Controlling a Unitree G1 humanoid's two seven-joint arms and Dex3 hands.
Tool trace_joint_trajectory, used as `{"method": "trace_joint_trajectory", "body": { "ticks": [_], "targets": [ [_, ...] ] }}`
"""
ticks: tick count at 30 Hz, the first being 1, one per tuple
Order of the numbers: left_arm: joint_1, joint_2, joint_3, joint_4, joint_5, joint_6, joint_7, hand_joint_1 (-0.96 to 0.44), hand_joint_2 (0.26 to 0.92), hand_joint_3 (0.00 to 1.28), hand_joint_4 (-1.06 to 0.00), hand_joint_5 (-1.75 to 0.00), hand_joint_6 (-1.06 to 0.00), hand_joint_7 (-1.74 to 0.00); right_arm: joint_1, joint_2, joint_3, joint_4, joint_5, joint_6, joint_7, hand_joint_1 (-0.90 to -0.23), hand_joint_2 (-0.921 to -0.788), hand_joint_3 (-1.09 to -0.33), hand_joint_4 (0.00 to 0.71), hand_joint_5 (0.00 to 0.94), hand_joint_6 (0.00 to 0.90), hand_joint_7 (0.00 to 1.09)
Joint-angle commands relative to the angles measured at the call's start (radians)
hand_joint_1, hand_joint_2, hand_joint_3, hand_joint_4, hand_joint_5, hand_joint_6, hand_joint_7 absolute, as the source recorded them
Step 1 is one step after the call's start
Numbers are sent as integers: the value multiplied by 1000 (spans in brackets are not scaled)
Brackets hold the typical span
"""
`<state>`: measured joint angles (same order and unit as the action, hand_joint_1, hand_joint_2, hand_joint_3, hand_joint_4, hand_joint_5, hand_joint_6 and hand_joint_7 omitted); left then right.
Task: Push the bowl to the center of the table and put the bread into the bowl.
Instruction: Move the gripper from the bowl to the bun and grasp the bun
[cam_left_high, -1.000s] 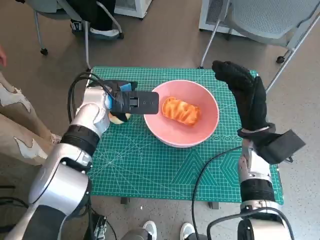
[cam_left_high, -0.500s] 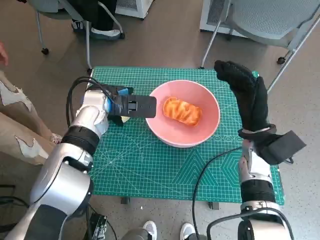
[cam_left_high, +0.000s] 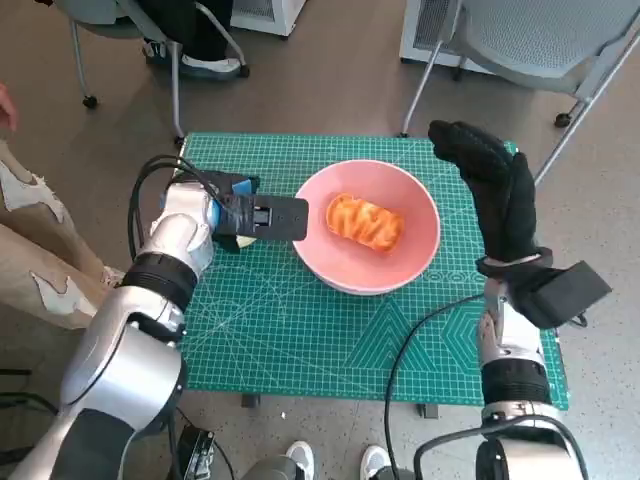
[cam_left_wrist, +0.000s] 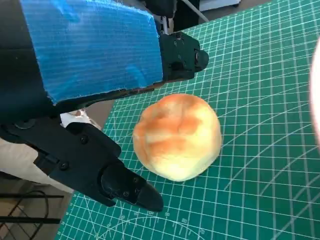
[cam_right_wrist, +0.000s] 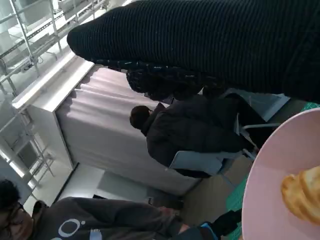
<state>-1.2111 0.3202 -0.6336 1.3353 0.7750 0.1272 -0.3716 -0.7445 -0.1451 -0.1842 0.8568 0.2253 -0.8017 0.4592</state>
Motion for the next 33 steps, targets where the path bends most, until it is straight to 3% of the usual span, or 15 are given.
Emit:
{"method": "trace_joint_trajectory", "body": {
  "ticks": [1,33],
  "targets": [
    [-15,-9,-2,14,3,4,19,-433,663,3,1,1,-75,-4,33,-7,0,-3,1,11,4,-650,-921,-868,149,0,-1,453],
    [-23,-50,8,33,-1,10,35,-427,667,2,1,1,-78,-4,67,-30,-11,-65,14,43,8,-654,-921,-870,152,2,0,458]
  ]
}}
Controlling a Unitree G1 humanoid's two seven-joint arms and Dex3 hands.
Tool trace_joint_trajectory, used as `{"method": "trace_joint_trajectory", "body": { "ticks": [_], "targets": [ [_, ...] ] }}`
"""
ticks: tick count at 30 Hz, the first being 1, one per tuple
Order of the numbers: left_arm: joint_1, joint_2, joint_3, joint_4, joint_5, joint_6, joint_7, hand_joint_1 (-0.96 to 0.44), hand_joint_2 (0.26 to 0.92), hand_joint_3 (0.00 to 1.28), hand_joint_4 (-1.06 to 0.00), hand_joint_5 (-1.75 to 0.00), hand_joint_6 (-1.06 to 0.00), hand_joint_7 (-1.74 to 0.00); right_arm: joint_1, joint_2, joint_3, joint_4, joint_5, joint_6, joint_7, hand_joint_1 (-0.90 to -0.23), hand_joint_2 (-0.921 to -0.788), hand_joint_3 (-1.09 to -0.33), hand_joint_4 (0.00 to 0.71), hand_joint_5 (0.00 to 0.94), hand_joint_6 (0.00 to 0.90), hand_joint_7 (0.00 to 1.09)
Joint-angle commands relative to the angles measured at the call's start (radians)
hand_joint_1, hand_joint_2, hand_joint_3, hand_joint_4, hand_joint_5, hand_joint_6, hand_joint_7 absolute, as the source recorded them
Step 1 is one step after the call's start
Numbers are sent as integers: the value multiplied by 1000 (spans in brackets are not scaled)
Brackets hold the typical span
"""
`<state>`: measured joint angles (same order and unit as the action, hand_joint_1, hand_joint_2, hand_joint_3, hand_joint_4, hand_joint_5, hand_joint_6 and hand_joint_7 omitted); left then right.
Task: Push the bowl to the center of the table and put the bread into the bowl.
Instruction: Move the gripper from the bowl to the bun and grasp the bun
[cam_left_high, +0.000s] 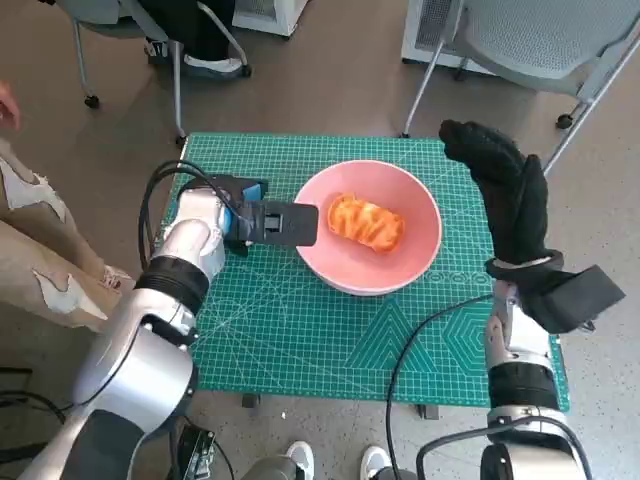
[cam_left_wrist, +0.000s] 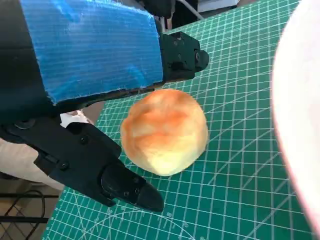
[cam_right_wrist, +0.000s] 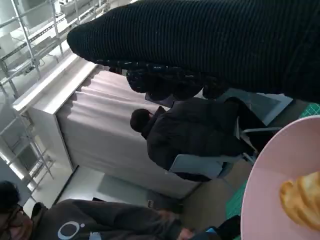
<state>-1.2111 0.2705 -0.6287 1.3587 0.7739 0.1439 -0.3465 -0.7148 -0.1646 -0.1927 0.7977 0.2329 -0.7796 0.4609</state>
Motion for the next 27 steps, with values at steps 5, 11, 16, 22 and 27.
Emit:
{"method": "trace_joint_trajectory", "body": {
  "ticks": [5,11,16,22,27],
  "targets": [
    [-22,-1,6,11,-3,-10,8,-441,671,4,1,1,-85,-7,42,-16,-3,-18,8,28,6,-654,-921,-869,154,3,0,459],
    [-19,-1,12,14,-8,-5,5,-386,663,1,1,1,-84,-5,48,-20,-3,-31,7,35,1,-661,-921,-865,157,4,1,463],
    [-17,-1,13,16,-6,-1,5,-328,661,1,1,1,-84,-4,51,-19,-2,-43,9,46,-1,-663,-921,-865,157,4,1,465],
    [-10,2,16,20,-7,8,6,-265,666,3,1,1,-85,-3,56,-17,-1,-61,8,55,-2,-663,-921,-865,158,4,2,469],
    [-7,0,15,23,-4,17,4,-233,670,4,1,1,-87,-3,58,-17,-1,-66,8,61,-2,-660,-921,-865,158,3,3,471]
  ]
}}
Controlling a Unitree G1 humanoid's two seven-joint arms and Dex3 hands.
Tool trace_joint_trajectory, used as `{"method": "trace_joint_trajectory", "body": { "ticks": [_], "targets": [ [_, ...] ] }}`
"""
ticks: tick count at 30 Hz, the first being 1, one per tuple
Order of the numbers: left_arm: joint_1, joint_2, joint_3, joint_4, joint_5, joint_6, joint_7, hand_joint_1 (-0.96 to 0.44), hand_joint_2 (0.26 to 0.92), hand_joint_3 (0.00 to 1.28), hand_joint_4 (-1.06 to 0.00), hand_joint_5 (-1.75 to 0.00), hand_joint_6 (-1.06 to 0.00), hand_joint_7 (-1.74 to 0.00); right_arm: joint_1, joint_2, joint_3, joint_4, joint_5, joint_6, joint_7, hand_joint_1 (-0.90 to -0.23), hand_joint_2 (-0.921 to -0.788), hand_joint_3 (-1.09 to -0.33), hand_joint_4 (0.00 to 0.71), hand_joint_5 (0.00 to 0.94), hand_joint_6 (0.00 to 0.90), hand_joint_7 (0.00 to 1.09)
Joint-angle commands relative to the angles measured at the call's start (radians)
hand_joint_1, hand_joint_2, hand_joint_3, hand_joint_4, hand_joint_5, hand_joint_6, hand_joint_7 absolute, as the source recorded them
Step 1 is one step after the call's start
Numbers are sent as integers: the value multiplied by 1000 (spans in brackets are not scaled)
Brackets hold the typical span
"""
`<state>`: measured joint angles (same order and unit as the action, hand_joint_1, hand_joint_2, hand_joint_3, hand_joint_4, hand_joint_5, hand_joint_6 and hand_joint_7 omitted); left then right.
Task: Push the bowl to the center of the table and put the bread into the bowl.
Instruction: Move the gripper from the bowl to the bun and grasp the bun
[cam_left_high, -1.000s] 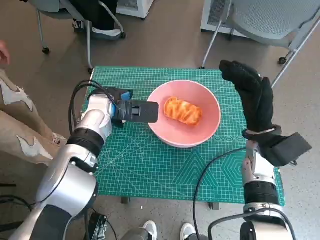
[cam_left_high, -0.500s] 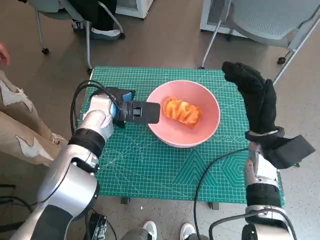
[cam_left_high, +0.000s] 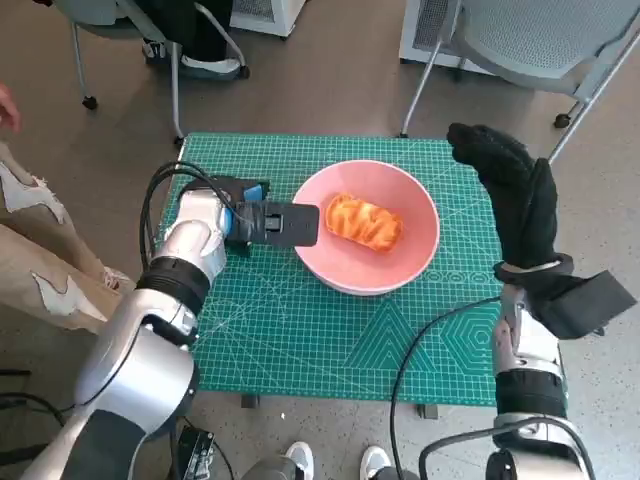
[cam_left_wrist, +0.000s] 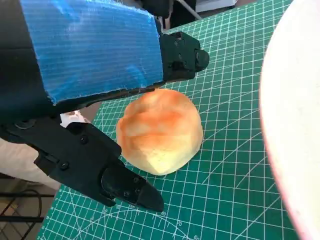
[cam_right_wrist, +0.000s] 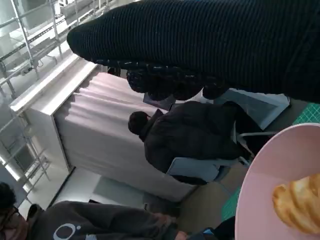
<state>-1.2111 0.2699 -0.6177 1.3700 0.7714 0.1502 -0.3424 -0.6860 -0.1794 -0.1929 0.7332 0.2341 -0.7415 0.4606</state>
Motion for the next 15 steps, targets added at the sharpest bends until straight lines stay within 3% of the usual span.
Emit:
{"method": "trace_joint_trajectory", "body": {
  "ticks": [1,9,15],
  "targets": [
    [-7,1,3,12,-1,13,-3,-229,671,5,1,1,-87,-3,30,-2,-1,-3,7,23,-1,-659,-921,-865,158,3,3,472],
    [-3,6,3,16,-1,19,-12,-212,687,11,-54,-23,-76,-1,37,-4,-1,-14,13,32,5,-659,-921,-865,158,3,3,474],
    [4,9,4,18,-2,24,-17,-208,710,13,-259,-64,-73,-1,44,-7,-1,-26,19,40,10,-664,-921,-863,160,3,3,475]
  ]
}}
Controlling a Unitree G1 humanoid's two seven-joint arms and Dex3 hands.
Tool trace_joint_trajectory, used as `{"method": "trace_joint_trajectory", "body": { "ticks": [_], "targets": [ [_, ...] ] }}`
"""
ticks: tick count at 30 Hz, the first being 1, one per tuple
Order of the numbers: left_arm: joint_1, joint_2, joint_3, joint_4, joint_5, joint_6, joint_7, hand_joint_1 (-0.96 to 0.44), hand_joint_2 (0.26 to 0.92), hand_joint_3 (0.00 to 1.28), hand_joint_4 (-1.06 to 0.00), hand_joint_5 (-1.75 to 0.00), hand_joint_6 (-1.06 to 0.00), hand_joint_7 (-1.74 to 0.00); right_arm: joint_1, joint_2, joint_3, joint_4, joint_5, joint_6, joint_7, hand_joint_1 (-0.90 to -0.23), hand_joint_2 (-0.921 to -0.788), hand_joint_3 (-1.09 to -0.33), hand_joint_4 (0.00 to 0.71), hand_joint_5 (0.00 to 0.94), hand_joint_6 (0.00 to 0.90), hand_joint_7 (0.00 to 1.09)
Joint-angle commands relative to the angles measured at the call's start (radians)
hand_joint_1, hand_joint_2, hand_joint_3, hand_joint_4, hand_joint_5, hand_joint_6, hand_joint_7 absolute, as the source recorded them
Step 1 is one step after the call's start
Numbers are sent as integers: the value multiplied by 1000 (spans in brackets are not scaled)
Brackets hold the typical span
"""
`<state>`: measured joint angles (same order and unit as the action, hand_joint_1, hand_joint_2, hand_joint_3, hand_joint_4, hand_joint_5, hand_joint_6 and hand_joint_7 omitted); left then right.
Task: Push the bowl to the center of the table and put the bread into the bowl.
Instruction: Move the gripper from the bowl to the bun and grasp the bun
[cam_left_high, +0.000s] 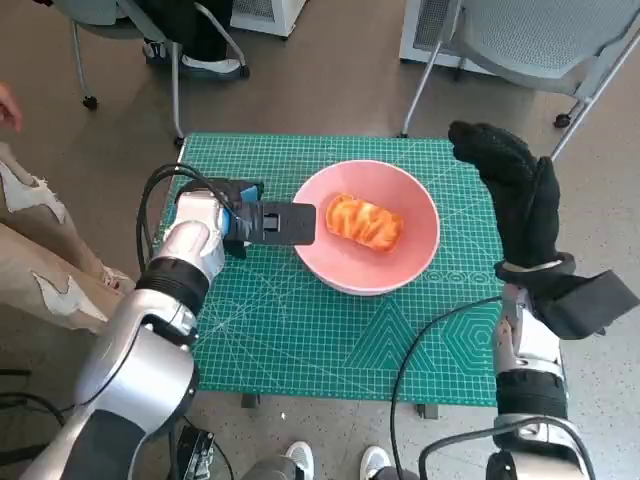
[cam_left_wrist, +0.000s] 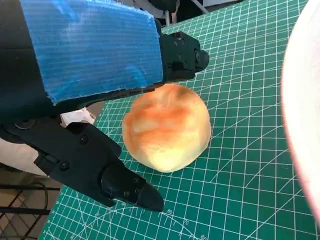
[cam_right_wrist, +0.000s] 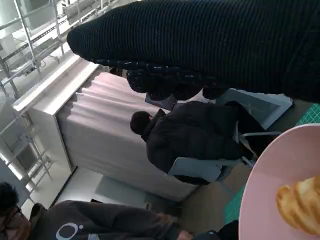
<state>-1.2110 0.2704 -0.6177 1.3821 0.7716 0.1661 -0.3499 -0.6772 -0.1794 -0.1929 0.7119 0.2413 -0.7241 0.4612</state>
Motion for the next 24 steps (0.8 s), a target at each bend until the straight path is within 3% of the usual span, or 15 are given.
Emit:
{"method": "trace_joint_trajectory", "body": {
  "ticks": [1,12,14,16,17,18,21,22,24],
  "targets": [
    [5,8,5,7,-3,9,-11,-207,712,14,-269,-66,-73,-1,36,-7,-2,-6,12,23,10,-664,-921,-863,160,3,3,475],
    [14,7,17,7,-11,6,-3,-192,730,13,-325,-60,-69,0,42,-13,-1,-21,20,35,13,-662,-921,-858,164,4,3,476],
    [16,7,18,6,-10,5,16,-161,742,13,-385,-125,-88,-6,42,-13,0,-24,21,36,13,-662,-921,-858,164,4,3,476],
    [19,7,18,3,-7,6,53,-110,762,9,-364,-725,-276,-34,43,-13,1,-27,21,37,13,-662,-921,-857,164,4,4,476],
    [28,4,11,1,2,6,108,-9,748,83,-456,-805,-361,-69,43,-13,1,-28,21,37,12,-662,-921,-857,164,4,4,476],
    [34,2,6,-1,8,6,146,145,690,251,-596,-929,-494,-178,43,-13,2,-28,21,37,12,-662,-921,-857,165,4,4,476],
    [51,-1,-9,-1,25,2,224,328,604,503,-738,-1120,-588,-359,44,-13,3,-31,22,38,11,-662,-921,-856,165,4,5,476],
    [55,-1,-12,-1,29,0,239,345,596,529,-751,-1140,-595,-378,45,-13,3,-33,22,39,11,-662,-921,-856,165,4,5,476],
    [63,0,-19,0,36,-6,261,375,648,475,-762,-1174,-575,-497,46,-14,3,-34,24,40,12,-661,-921,-857,165,4,4,476]
  ]
}}
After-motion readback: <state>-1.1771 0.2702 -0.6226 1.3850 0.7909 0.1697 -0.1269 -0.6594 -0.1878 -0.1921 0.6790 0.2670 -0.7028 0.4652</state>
